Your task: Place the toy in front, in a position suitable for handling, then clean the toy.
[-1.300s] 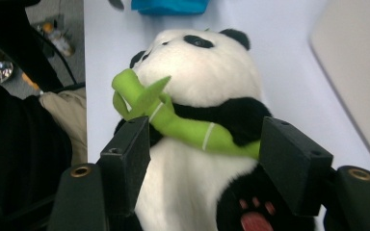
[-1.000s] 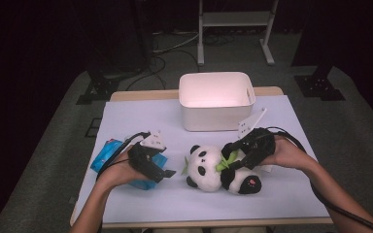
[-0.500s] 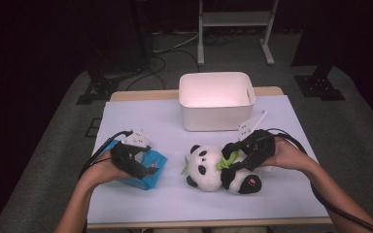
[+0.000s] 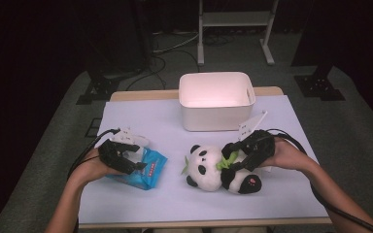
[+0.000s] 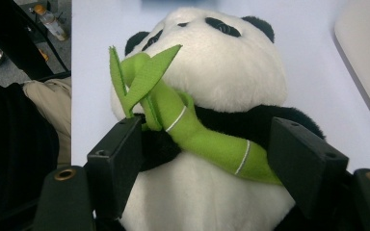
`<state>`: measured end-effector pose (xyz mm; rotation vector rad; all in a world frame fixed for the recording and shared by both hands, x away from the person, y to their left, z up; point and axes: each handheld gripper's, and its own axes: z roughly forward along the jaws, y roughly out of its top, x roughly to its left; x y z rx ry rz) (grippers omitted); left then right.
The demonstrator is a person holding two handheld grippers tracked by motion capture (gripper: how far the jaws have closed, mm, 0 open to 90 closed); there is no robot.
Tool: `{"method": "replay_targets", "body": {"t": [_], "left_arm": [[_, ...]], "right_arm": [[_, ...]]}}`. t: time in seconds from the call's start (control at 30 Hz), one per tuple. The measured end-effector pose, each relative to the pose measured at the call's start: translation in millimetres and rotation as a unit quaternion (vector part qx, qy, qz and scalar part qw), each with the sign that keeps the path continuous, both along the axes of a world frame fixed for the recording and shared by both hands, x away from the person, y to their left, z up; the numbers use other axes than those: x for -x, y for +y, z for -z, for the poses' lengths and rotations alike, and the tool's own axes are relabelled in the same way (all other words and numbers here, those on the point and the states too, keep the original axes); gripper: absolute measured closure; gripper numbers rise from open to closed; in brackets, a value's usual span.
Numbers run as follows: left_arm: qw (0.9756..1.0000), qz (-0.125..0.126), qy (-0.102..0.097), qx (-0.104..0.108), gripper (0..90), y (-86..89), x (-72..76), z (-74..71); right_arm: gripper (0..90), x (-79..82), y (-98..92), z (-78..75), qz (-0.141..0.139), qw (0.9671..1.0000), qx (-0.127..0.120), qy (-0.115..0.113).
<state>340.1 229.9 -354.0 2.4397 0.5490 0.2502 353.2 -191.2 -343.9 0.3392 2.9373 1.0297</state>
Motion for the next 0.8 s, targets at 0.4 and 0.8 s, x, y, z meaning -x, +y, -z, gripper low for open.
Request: {"method": "replay_targets", "body": {"t": [0.4,0.8], "left_arm": [[0.9999,-0.006,0.007,-0.012,41.6,8.6,-10.5,5.9],[0.9999,-0.01,0.009,-0.008,36.4,7.7,-10.5,10.9]], "right_arm": [[27.1,-4.2,-2.3,2.8,0.0,0.9999,-0.013,0.006],[27.0,-4.2,-3.1,3.5,-0.001,0.9998,-0.017,0.006]]}}
